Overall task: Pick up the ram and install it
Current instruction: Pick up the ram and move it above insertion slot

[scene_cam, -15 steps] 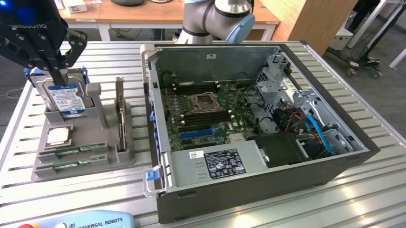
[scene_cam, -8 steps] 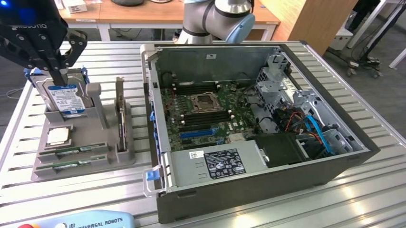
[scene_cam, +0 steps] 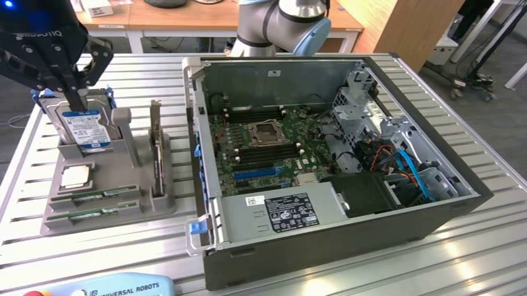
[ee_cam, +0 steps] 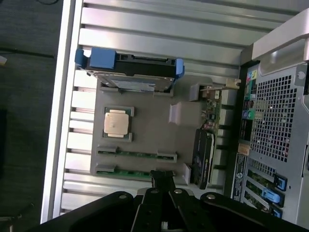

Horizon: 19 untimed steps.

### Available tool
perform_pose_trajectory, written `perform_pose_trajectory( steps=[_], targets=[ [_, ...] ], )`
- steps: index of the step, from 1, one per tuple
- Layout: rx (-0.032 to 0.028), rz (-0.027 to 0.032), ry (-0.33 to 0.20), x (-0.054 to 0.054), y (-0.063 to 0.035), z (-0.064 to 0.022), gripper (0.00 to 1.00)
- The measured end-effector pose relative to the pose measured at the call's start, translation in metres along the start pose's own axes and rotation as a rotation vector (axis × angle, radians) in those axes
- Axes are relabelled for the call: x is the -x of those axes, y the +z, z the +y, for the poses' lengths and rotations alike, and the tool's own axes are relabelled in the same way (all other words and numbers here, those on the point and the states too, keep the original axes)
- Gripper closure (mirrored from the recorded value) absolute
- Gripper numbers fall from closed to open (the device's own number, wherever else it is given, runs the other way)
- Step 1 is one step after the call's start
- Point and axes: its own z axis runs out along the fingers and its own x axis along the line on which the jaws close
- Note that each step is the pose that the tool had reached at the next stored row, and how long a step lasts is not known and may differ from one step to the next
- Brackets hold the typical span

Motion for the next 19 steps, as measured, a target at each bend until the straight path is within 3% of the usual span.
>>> perform_pose_trajectory(
  steps=[19],
  targets=[
    [0.0039,0.0105,-0.244,0.0000,0.0005,0.0000,0.90]
  ],
)
